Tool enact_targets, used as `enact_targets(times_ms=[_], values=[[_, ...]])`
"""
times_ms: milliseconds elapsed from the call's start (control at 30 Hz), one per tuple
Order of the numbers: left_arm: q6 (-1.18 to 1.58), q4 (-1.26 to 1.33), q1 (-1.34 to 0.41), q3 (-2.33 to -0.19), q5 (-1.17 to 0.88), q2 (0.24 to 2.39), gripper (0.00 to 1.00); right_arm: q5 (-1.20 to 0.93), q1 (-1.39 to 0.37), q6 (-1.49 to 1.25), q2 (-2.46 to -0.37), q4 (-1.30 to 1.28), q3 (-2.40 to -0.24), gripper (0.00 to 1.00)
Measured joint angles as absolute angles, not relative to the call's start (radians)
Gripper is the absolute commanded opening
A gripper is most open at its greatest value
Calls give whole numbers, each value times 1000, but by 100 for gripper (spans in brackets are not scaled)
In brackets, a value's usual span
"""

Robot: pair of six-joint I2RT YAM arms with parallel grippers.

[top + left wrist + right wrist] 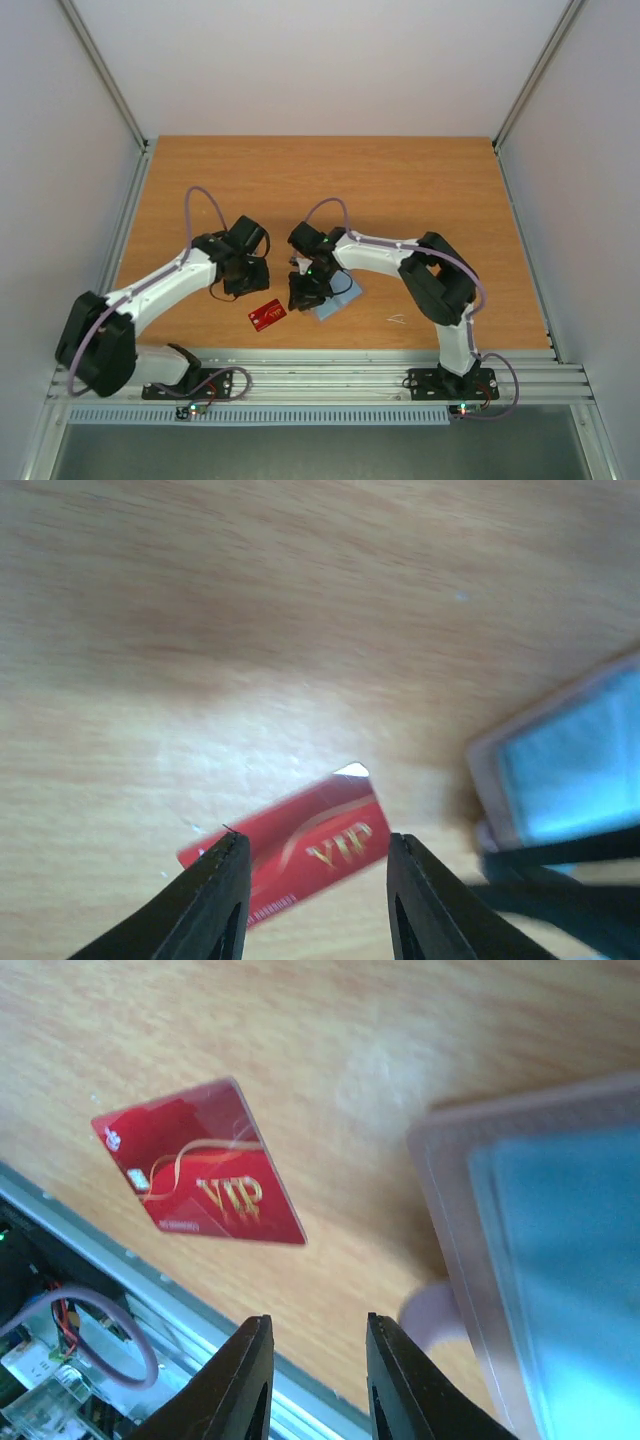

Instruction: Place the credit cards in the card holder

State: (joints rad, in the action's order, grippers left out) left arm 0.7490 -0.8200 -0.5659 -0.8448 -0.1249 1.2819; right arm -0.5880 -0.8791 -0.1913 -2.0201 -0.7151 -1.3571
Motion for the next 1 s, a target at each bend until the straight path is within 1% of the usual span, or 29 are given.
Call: enact_targets(times_ms=[167, 200, 300, 367, 500, 667, 1000], values=[[685, -831, -511, -879, -120, 1464, 38, -559, -879, -286, -1851, -645, -1206, 33], [671, -833, -505, -887, -125, 1501, 38, -558, -879, -303, -1813, -630, -1174, 35], [641, -836, -499, -905, -143, 1579, 38, -558, -879, -354, -1704, -580, -1075, 44], [629, -838, -499, -905, -161, 1602, 38, -561, -879, -389, -1644, -552, -1015, 45], [624, -833, -502, -888, -204, 1596, 38, -579, -881, -447, -1570, -492, -915, 46], [649, -830, -542, -808, -244, 1554, 38, -595, -892, -515, -1558, -413, -838, 46], [771, -776, -612, -695, -326, 1444, 38, -575, -960, -613, -1563, -304, -802, 46]])
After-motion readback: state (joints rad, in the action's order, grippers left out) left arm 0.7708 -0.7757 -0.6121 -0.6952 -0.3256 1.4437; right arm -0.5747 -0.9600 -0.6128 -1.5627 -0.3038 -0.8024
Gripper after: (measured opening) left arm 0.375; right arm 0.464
